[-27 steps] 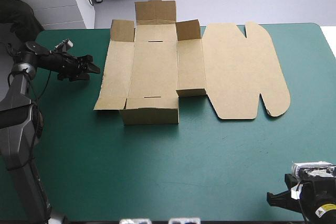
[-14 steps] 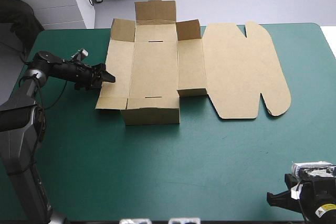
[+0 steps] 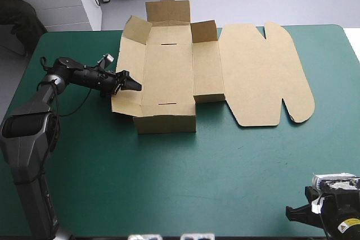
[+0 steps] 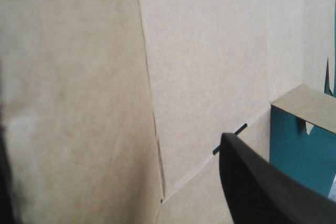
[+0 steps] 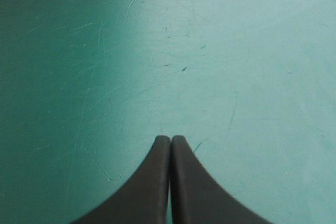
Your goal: Fold the box
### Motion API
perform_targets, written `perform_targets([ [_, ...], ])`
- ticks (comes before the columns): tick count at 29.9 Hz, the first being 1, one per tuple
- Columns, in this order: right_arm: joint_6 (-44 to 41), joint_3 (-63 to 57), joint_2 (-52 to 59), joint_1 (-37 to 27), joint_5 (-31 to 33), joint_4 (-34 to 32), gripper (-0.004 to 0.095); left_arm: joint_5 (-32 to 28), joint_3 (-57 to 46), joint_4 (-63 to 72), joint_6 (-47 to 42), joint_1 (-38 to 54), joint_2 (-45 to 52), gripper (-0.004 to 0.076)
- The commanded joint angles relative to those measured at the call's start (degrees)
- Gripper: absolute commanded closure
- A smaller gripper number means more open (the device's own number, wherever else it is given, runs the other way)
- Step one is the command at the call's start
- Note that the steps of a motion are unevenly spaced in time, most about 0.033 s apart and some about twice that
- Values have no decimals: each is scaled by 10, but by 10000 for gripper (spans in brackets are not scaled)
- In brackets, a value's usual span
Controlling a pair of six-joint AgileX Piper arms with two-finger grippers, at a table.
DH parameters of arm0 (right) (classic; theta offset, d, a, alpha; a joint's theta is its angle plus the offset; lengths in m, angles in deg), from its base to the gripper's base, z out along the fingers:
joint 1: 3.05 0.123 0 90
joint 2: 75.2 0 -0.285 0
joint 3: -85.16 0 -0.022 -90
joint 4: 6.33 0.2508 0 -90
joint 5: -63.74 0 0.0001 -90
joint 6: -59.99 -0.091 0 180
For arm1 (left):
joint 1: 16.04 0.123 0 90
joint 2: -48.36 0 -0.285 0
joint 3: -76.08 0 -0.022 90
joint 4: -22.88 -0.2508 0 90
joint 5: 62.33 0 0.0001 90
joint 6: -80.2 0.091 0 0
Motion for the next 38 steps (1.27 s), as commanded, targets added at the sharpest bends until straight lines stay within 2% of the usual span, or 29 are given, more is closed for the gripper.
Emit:
perform_targets([
  [1,1,13,-6,1,-26,2,927,-5,5,-16,4,-11,13,305],
  [3,1,13,-6,1,-26,2,927,-20,5,-20,4,-11,13,337],
  [5,1,13,-6,1,-26,3,927,-33,5,-24,4,-11,13,411],
  [9,1,13,-6,1,-26,3,927,-46,6,-28,4,-13,13,622],
  [10,1,13,-6,1,-26,3,927,-46,10,-28,4,-13,13,697],
  [11,1,13,-6,1,-26,3,927,-46,15,-31,4,-14,13,731],
  [16,1,13,-6,1,-26,3,927,-6,86,-80,9,-24,14,731],
  [21,1,13,-6,1,-26,3,927,43,220,-264,-31,-67,16,731],
  [27,3,13,-6,1,-26,2,927,41,338,-379,-48,-126,26,731],
  [32,3,13,-6,1,-26,2,927,42,389,-431,-42,-179,41,731],
  [38,19,13,-6,1,-26,2,927,42,387,-505,-42,-239,98,731],
])
